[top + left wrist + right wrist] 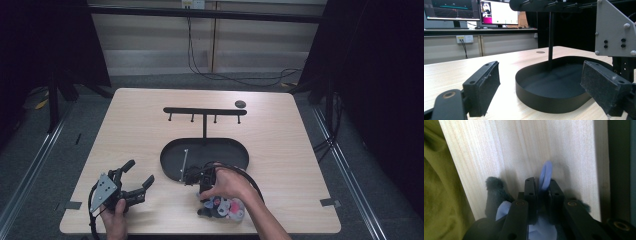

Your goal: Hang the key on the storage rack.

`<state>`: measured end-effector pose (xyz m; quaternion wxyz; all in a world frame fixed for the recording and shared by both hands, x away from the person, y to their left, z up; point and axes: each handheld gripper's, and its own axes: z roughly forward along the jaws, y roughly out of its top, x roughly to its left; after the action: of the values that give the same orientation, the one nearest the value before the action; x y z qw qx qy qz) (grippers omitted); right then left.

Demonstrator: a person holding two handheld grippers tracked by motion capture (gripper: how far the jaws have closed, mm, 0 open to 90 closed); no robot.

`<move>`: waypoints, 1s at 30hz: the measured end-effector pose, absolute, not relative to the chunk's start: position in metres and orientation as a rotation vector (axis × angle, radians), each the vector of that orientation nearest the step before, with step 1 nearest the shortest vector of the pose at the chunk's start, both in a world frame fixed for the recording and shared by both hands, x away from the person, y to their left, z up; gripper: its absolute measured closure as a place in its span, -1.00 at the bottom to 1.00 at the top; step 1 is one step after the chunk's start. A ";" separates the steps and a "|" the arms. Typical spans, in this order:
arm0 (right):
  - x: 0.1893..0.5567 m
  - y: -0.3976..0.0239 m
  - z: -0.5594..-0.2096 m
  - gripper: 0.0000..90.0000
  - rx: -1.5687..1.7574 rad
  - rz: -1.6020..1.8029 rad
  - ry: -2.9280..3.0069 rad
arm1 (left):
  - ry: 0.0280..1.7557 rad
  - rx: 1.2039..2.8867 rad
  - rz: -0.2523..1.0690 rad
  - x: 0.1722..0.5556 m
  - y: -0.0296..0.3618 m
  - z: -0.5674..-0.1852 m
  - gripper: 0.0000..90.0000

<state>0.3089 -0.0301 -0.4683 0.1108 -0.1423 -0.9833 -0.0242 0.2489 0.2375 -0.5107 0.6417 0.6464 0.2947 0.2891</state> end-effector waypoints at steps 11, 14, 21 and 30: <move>0.309 -0.024 -0.468 0.92 -0.433 -0.077 -2.879 | 0.671 1.473 0.659 0.249 0.238 -0.511 -0.66; 0.311 -0.026 -0.467 0.94 -0.460 -0.094 -2.916 | 0.670 1.473 0.659 0.249 0.238 -0.511 -0.66; 0.312 -0.032 -0.458 0.94 -0.463 -0.127 -2.912 | 0.671 1.473 0.659 0.249 0.238 -0.511 -0.66; 0.310 -0.039 -0.446 0.94 -0.414 -0.127 -2.869 | 0.671 1.473 0.659 0.249 0.238 -0.511 -0.66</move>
<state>0.3101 -0.0391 -0.4456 0.1199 -0.1418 -0.9817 -0.0434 0.2488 0.2376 -0.5107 0.6420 0.6463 0.2942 0.2891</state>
